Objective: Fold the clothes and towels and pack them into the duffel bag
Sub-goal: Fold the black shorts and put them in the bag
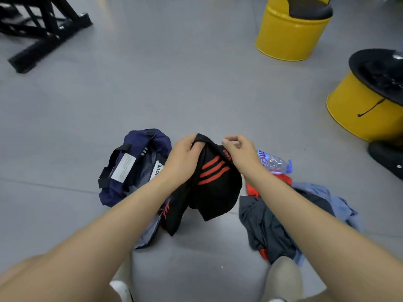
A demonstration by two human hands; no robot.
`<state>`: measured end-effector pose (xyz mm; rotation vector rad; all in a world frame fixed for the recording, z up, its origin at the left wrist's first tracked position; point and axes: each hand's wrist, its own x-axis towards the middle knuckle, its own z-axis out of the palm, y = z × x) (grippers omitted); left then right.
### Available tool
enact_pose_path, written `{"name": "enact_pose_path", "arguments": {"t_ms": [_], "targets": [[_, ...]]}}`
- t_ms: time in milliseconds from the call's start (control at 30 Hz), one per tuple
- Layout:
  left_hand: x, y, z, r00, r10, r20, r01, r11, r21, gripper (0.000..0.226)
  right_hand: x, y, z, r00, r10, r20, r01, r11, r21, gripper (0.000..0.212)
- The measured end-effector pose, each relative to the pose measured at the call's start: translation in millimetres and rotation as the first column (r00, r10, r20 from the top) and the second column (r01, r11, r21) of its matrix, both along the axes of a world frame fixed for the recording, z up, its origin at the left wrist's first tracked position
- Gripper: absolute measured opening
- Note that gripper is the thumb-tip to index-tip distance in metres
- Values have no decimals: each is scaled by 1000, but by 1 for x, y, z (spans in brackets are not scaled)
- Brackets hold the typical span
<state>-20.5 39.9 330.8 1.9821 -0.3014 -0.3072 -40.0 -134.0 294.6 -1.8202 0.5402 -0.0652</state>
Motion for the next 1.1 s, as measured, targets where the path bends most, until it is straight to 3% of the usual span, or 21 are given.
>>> {"name": "enact_pose_path", "arguments": {"t_ms": [200, 267, 333, 367, 433, 467, 533, 600, 633, 700, 867, 1000, 1100], "targets": [[16, -5, 3, 974, 150, -168, -178, 970, -167, 26, -9, 10, 10, 998, 61, -3, -61, 998, 30, 33], [18, -8, 6, 948, 186, -260, -245, 945, -218, 26, -15, 10, 14, 991, 133, 29, -132, 991, -36, 44], [18, -12, 10, 898, 187, -399, -323, 894, -310, 25, -25, 8, 19, 973, 225, 53, -196, 924, -329, 66], [18, -14, 12, 872, 166, -460, -356, 861, -364, 25, -28, 7, 22, 955, 291, 63, -220, 834, -506, 79], [18, -17, 16, 837, 90, -540, -393, 786, -478, 28, -31, 10, 28, 914, 395, 95, -235, 704, -670, 94], [18, -18, 18, 824, 50, -565, -405, 749, -524, 30, -30, 12, 31, 906, 405, 121, -229, 711, -665, 92], [17, -20, 23, 815, -9, -579, -402, 711, -577, 33, -27, 16, 31, 909, 372, 187, -174, 747, -642, 66], [17, -20, 24, 843, -17, -538, -349, 743, -571, 32, -23, 14, 32, 927, 295, 233, -82, 763, -641, 38], [17, -20, 24, 862, -6, -508, -321, 769, -553, 28, -21, 10, 33, 936, 250, 247, -46, 784, -620, 34], [20, -15, 24, 892, 38, -450, -285, 819, -498, 19, -16, -1, 38, 948, 187, 256, -24, 846, -532, 33], [27, -6, 18, 965, 96, -244, -181, 918, -354, 24, -6, -10, 60, 920, 170, 352, -92, 970, -226, 40], [18, -12, -1, 981, 59, -187, -100, 971, -218, 12, 0, -5, 81, 897, 132, 421, -158, 987, 28, 32], [2, -22, -14, 993, 13, -121, -25, 994, -102, 21, 0, -2, 84, 894, 133, 428, -193, 976, 99, 29]]}}
